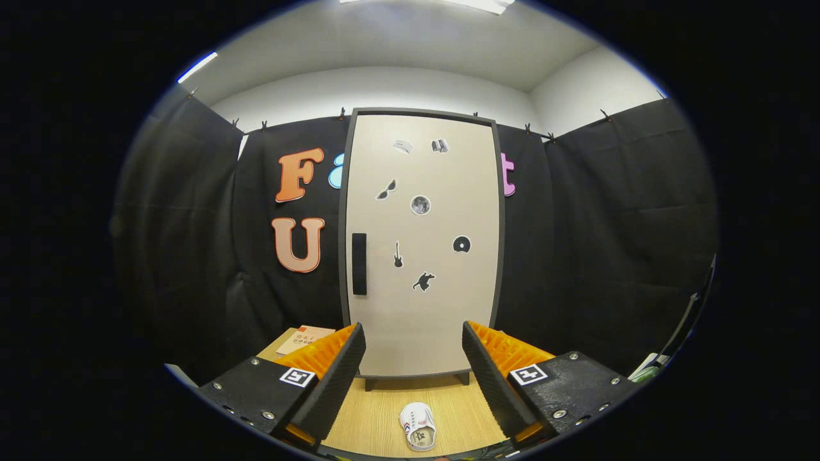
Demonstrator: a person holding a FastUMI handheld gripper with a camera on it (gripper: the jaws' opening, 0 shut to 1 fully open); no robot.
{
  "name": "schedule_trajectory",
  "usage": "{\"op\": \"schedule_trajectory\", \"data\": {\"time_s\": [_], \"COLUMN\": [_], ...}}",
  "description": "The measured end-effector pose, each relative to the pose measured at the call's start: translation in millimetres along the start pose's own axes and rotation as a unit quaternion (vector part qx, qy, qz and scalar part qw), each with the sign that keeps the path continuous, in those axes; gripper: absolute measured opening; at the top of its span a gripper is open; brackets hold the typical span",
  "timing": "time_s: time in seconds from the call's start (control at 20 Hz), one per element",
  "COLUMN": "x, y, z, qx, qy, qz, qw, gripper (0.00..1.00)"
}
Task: Open the shoe cabinet door, grab the shoes and put them into the shoe cabinet, then close the shoe cabinet door.
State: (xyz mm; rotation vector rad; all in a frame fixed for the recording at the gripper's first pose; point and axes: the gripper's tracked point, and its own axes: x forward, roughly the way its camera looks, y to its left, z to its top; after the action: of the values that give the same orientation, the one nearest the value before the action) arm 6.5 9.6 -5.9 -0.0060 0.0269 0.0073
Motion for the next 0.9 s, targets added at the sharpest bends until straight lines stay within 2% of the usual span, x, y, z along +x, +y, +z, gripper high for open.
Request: {"op": "schedule_trajectory", "data": {"time_s": [0.5, 0.9], "x": [21, 78], "y": [32, 82], "z": [-10, 3], "qx": [0.003, -0.001], "qy": [0.016, 0.003], "qz": [0.025, 0.054], "qw": [1.0, 0.999], "gripper": [0.95, 0.95]}}
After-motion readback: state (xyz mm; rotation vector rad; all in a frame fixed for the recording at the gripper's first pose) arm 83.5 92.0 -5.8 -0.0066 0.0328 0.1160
